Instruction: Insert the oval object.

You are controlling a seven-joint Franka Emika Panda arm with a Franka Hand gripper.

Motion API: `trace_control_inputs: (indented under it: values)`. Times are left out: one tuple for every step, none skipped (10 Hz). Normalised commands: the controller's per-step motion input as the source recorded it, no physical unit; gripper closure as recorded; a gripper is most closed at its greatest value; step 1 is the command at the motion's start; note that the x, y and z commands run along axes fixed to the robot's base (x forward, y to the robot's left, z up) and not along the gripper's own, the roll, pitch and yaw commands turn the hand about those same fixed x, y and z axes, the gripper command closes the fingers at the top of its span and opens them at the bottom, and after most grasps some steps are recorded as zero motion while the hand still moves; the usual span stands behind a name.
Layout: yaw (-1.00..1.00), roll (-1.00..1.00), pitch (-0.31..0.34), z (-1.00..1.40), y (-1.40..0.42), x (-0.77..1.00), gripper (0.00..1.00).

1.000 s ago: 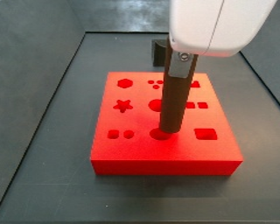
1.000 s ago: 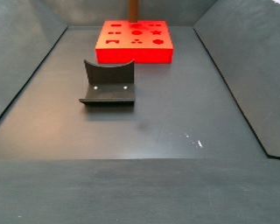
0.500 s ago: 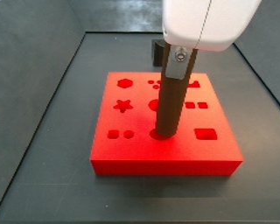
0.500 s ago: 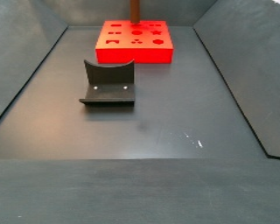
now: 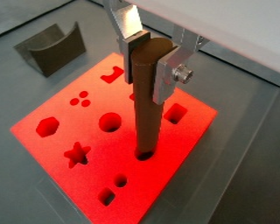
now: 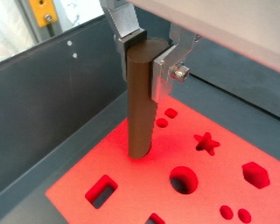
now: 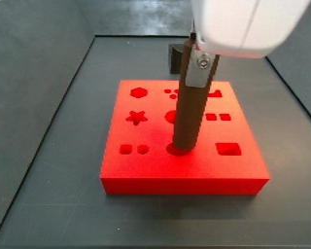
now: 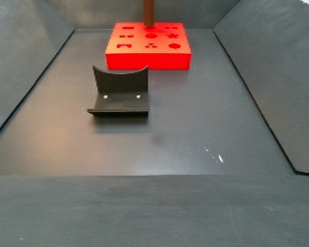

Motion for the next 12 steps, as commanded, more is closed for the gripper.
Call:
trace_control_inputs:
  values:
    - [0.0, 0.0, 0.007, 0.0, 0.0, 0.0, 1.0]
    - [0.0, 0.0, 0.0, 0.0, -0.05, 0.0, 1.0]
    - [0.33, 0.0, -0.036, -0.11, -0.1, 0.0, 1.0]
    - [0.36, 0.0, -0.029, -0.12, -0.12, 0.0, 1.0]
    - [0.23, 0.0, -0.019, -0.11, 0.0, 0.0, 1.0]
    - [0.23, 0.0, -0.026, -0.18, 0.0, 0.0, 1.0]
    - [0.24, 0.04, -0.014, -0.21, 0.0, 0.0, 1.0]
    - [0.09, 0.0, 0.0, -0.13, 0.0, 0.0, 1.0]
    - [0.06, 0.03, 0.0, -0.15, 0.0, 0.0, 1.0]
    - [-0.09, 0.07, 0.0, -0.19, 0.0, 0.0, 1.0]
    - [-0.36, 0.03, 0.0, -0.09, 0.0, 0.0, 1.0]
    - [-0.43, 0.04, 0.006, -0.02, 0.0, 0.04, 1.0]
